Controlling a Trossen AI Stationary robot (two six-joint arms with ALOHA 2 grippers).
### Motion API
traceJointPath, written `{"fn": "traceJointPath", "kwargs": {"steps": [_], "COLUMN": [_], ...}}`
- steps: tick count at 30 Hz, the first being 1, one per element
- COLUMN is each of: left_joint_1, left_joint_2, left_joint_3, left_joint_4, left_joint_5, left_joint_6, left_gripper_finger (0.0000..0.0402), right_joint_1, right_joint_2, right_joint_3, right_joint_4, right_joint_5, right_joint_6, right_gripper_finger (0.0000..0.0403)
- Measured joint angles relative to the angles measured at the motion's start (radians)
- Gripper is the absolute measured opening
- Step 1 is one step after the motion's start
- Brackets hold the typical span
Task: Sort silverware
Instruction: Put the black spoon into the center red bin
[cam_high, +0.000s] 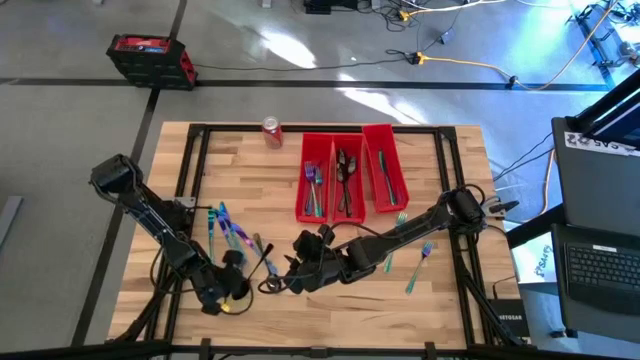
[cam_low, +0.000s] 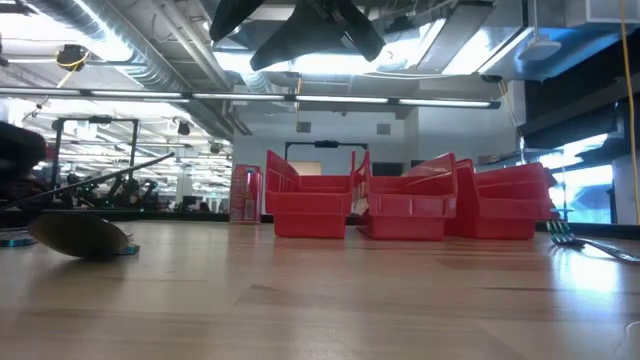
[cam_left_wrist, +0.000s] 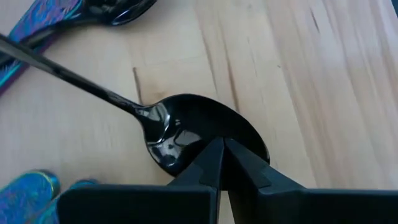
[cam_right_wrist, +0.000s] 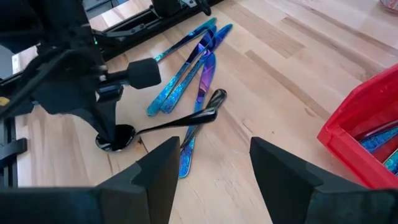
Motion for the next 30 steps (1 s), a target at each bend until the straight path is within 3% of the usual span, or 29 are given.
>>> {"fn": "traceJointPath", "kwargs": {"steps": [7,12,16,22,30], "left_joint_1": [0.0,0.0,0.0,0.0,-0.001], "left_joint_2": [0.0,0.0,0.001,0.001,0.001], "left_joint_3": [0.0,0.0,0.0,0.0,0.0], "left_joint_4": [-0.006,-0.009,-0.01,-0.01,-0.01], "left_joint_5": [0.0,-0.003,-0.004,-0.008,-0.004], "left_joint_6": [0.233,0.338,0.381,0.391,0.421], "left_gripper_finger": [0.0,0.0,0.0,0.0,0.0], "right_joint_1": [0.0,-0.034,-0.065,-0.083,-0.085], "right_joint_2": [0.0,0.0,0.011,0.044,0.057], "right_joint_3": [0.0,0.0,-0.032,-0.108,-0.124], "right_joint_4": [-0.035,-0.076,-0.087,0.086,0.215], "right_joint_5": [-0.059,-0.205,-0.253,-0.372,-0.356], "right_joint_6": [0.003,0.112,0.17,0.212,0.234], "right_gripper_finger": [0.0182,0.0182,0.0182,0.0183,0.0246]}}
